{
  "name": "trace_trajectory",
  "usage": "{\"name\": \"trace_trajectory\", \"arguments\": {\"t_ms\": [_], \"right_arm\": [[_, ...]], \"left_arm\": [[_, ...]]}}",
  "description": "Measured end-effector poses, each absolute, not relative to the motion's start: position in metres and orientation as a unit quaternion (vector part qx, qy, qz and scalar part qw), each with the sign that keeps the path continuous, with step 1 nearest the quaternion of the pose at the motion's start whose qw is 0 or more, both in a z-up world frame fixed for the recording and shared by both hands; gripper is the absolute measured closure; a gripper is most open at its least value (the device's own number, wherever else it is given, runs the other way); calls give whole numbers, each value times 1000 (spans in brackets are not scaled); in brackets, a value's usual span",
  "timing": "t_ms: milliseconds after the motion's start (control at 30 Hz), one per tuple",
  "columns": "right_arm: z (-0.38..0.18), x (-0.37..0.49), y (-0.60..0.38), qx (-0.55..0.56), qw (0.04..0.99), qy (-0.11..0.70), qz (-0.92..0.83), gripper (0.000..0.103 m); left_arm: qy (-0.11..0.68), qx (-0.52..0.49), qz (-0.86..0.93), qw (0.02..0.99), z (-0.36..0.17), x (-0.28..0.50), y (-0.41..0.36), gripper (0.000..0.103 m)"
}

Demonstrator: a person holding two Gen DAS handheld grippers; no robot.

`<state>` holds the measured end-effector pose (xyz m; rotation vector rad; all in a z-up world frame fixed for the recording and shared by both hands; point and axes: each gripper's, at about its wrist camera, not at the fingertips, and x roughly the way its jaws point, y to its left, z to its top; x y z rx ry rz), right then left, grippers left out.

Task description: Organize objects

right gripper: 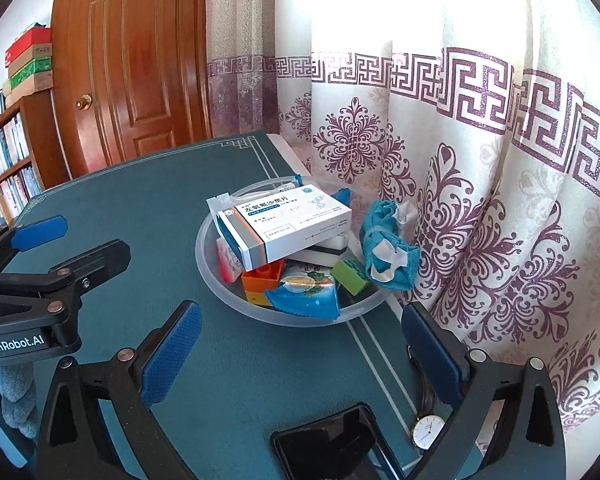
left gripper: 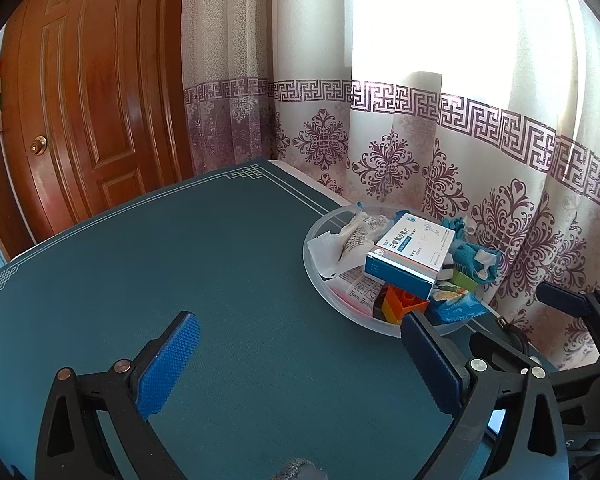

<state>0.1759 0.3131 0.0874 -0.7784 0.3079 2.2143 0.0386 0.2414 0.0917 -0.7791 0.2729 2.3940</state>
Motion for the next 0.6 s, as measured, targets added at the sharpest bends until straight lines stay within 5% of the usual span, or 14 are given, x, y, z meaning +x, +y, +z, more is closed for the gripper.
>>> {"name": "trace_trajectory", "arguments": {"t_ms": [600], "right_arm": [[84,172,311,-313,378,114,864,2]], "left_arm": [[109,-296,900,301,88,43,244,0]]}}
